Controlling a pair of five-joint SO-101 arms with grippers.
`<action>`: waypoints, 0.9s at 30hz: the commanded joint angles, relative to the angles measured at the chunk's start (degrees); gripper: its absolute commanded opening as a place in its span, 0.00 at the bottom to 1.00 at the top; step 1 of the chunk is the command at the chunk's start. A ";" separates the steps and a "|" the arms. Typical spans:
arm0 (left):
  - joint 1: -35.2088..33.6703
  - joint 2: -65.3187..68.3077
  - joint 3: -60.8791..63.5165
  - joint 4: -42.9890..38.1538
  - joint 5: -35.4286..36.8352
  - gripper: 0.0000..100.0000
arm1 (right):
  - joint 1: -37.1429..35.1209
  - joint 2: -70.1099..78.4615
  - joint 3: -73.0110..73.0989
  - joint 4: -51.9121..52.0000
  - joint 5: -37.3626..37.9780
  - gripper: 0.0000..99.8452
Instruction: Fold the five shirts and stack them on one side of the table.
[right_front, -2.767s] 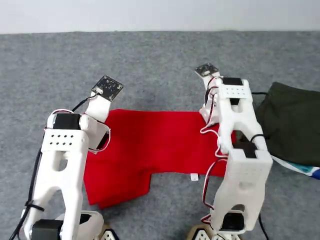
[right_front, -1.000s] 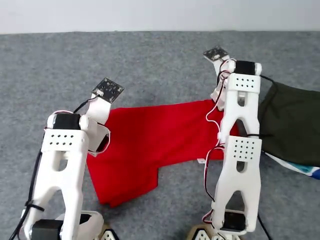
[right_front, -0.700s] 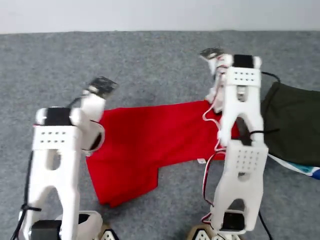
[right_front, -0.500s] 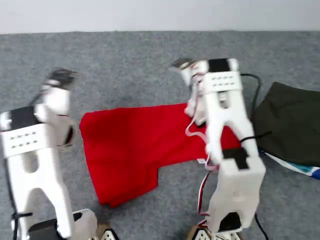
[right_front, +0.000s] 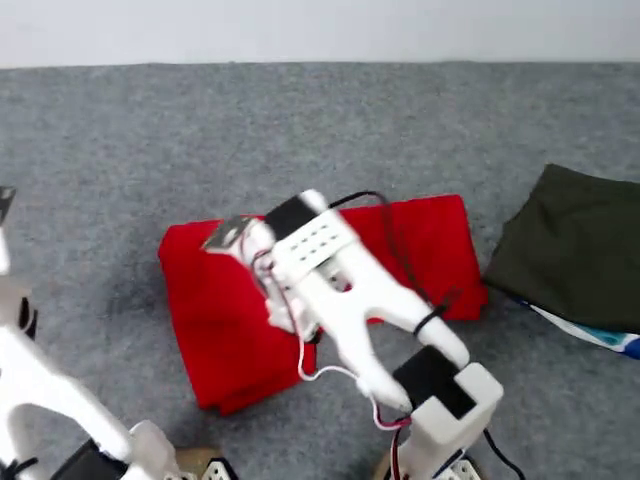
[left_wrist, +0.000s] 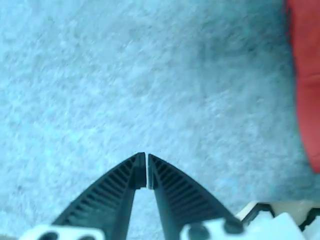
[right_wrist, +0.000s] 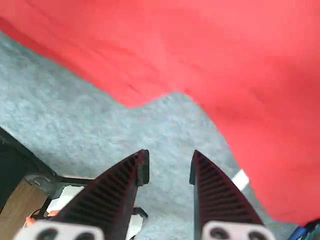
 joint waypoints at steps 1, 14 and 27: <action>-2.02 -1.67 -2.51 0.26 -1.76 0.02 | -3.74 -1.63 -0.26 -1.10 -0.70 0.14; -1.76 -1.58 -2.42 -0.62 -1.67 0.02 | -11.03 6.37 -0.44 -6.11 -1.93 0.14; -1.67 -1.76 0.48 -0.62 -1.67 0.02 | -12.09 15.60 -0.53 -11.12 -1.85 0.14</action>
